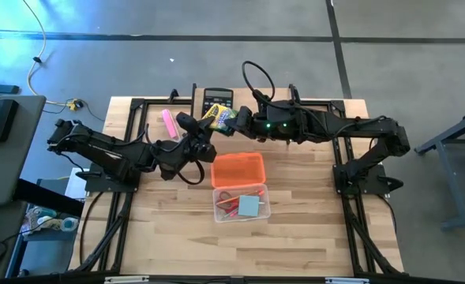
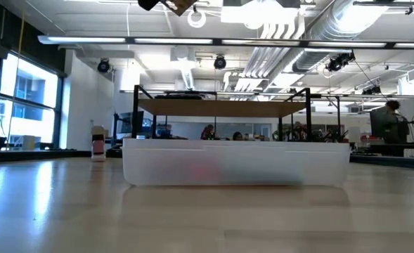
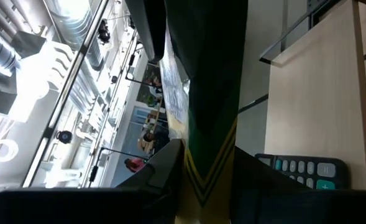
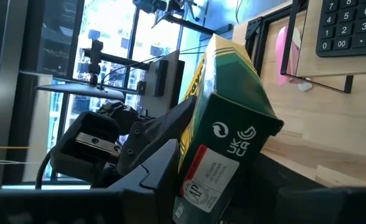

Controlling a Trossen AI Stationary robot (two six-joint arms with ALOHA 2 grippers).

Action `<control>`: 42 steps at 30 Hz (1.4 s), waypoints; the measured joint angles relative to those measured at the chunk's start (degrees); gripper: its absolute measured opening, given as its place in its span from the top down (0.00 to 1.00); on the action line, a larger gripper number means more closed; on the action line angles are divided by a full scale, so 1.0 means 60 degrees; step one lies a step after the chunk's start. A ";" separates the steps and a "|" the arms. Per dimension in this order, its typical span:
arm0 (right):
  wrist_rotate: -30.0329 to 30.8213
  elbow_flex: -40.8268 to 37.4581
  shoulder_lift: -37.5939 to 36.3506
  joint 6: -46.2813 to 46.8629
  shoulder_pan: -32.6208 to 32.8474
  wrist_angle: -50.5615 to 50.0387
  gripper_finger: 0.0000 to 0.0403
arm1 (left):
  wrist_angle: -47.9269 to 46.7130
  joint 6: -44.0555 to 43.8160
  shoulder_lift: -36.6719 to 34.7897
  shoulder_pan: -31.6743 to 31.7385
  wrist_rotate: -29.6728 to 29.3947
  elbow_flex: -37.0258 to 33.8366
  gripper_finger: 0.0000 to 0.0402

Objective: Pack school essentials
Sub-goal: Put the crayon box into the orange supply box

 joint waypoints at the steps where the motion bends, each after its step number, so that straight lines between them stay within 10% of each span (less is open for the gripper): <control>1: 0.0000 0.0000 0.0000 -0.0012 0.0000 0.0000 0.69 | 0.0000 -0.0002 0.0000 0.0000 0.0004 0.0000 0.77; 19: 0.0266 0.0000 -0.0047 -0.0875 -0.0068 -0.0194 0.69 | -0.0087 -0.1444 0.0018 -0.0183 -0.0102 0.0000 0.45; 42: 0.0273 0.0000 -0.0353 -0.1787 -0.0506 -0.0534 0.80 | -0.0220 -0.3044 0.0015 -0.0075 -0.0353 0.0000 0.44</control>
